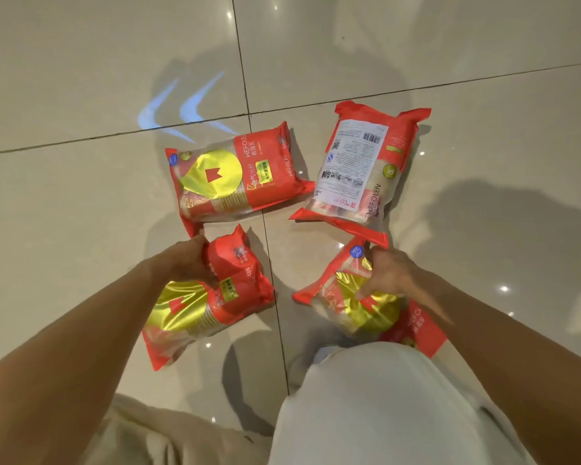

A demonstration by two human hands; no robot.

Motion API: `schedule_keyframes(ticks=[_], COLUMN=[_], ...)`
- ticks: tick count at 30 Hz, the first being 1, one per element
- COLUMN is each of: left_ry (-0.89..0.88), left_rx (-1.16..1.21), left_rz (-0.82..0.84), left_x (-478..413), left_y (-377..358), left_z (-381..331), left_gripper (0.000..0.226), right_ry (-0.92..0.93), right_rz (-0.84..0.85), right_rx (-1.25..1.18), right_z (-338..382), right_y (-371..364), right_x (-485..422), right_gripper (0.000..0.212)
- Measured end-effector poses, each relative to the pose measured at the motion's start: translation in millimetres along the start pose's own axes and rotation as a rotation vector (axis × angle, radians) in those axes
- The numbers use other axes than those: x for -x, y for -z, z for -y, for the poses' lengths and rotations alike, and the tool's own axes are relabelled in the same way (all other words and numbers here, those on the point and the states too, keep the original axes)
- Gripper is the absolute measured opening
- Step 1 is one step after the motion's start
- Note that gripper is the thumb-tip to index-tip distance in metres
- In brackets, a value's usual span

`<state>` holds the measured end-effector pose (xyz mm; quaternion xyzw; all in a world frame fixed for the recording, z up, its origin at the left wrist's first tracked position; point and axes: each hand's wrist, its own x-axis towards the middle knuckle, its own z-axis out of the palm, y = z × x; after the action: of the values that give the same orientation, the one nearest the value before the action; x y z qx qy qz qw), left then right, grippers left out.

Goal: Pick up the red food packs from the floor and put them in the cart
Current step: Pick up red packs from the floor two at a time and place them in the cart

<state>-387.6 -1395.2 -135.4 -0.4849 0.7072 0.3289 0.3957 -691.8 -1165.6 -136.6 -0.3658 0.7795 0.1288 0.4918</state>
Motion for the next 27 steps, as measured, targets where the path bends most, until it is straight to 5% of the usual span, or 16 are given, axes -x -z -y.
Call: schedule_keyframes(ticks=[3,8,11,14,18,27], left_ry=[-0.059,-0.069,-0.022,0.033,0.050,-0.129], left_rx=[0.015,0.065,0.319,0.671,1.035,1.279], left_rz=[-0.001,-0.133,-0.231,-0.351,-0.474,-0.745], left_x=[5,47,107,192,321,662], left_y=[-12,-25,-22,-5,41,194], left_z=[2,7,13,12,12,-9], left_gripper=[0.089,0.081,0.088,0.109,0.103,0.093], right_ry=[0.010,0.027,0.018,0.058,0.159,0.402], right_rz=[0.005,-0.084,-0.209,-0.304,-0.357,-0.443], right_rx=[-0.104,-0.243,-0.260,-0.400,-0.556,-0.638], right_z=[6,19,32,55,103,210], right_y=[-15,-25,0,48,133,318], right_x=[3,37,85,156,279,599], right_gripper=[0.082,0.095,0.092,0.089,0.083,0.081])
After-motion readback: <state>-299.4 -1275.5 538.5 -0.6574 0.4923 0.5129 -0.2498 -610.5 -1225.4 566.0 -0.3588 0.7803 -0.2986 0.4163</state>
